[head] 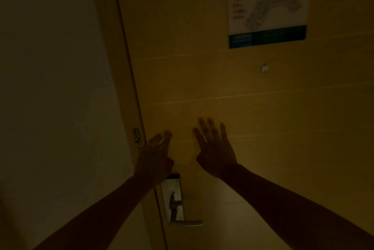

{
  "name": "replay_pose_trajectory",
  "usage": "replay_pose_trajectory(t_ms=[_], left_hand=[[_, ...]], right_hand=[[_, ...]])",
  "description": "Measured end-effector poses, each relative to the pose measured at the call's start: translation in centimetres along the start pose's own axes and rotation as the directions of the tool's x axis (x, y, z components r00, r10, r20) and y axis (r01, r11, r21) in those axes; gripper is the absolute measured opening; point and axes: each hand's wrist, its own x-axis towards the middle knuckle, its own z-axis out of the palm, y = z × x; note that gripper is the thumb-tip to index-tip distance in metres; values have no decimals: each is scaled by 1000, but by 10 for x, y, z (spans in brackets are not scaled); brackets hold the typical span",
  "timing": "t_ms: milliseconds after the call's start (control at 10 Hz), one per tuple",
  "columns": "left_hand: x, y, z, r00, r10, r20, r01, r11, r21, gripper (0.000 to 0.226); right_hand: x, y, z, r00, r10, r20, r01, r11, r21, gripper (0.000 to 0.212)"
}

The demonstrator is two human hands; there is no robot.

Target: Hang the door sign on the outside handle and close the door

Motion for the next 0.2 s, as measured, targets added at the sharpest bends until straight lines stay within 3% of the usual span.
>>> replay_pose_trajectory(t_ms=[200], left_hand=[[-30, 16, -37, 998, -8, -65, 3, 997, -79, 73]], right_hand=[[-41, -1, -51, 995, 93, 29, -92, 995, -42, 81]])
